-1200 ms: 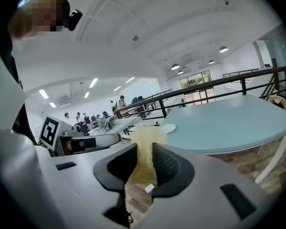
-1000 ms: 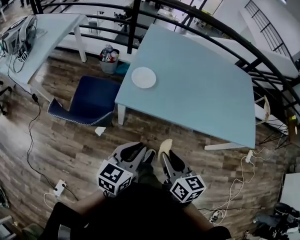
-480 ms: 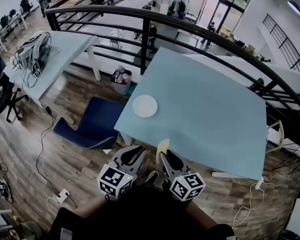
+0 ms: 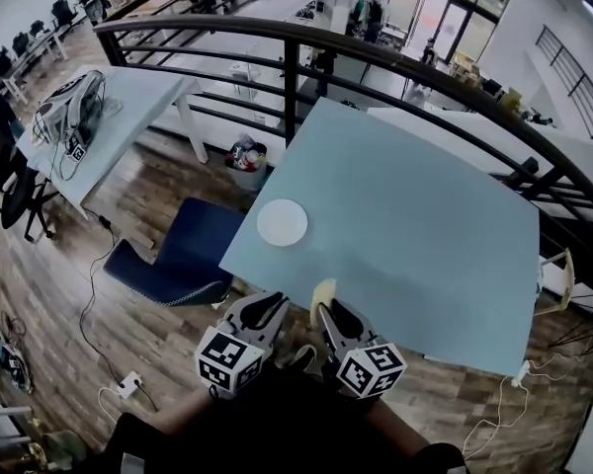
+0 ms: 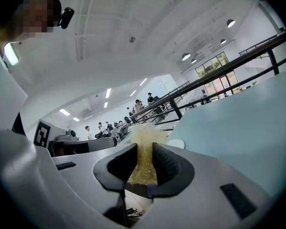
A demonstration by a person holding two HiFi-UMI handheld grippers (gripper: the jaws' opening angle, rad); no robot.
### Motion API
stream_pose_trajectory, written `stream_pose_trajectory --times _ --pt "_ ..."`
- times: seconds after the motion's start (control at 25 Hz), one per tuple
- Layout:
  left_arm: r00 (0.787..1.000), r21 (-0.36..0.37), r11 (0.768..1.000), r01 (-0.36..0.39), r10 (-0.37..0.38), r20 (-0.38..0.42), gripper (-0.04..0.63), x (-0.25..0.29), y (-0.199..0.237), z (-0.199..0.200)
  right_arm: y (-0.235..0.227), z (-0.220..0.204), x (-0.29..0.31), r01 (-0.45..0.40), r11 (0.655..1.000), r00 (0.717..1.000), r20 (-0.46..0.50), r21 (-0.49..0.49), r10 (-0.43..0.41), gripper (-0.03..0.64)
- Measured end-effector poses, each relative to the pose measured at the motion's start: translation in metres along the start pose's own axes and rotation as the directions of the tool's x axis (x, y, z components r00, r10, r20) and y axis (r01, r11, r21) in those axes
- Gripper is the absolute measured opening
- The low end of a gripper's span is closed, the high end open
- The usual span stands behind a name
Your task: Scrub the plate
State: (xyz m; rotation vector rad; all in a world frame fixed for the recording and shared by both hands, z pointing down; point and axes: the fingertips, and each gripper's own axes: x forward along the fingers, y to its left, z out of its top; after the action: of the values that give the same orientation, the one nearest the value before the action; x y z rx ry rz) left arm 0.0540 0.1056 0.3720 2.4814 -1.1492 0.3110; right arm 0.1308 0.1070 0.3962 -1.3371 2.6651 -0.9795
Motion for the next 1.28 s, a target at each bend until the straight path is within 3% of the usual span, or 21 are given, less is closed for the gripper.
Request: stream_pose_trajectory --times 0.24,0.44,0.8,1.28 --pt "0.999 -0.035 0.999 0.027 -0.028 -0.042 0.057 0.022 0.035 0.000 -0.010 0.007 0.036 0.025 1.000 0.999 -0.028 0.008 -0.025 0.104" --pt "0.997 -0.009 0.997 0.080 -0.080 -0.020 0.057 0.045 0.058 0.026 -0.021 0.019 0.061 0.086 0.996 0.996 -0.025 0.031 -0.085 0.104" --pt "0.993 -0.074 0.991 0.110 -0.112 -0.024 0.057 0.063 0.140 0.041 -0.025 0.036 0.131 0.150 0.988 0.987 -0.066 0.034 -0.148 0.104" --pt "0.999 -0.103 0.994 0.030 -0.034 -0.037 0.057 0.086 0.261 0.031 -0.059 0.015 0.204 0.267 0.962 0.957 -0.129 0.056 -0.258 0.104"
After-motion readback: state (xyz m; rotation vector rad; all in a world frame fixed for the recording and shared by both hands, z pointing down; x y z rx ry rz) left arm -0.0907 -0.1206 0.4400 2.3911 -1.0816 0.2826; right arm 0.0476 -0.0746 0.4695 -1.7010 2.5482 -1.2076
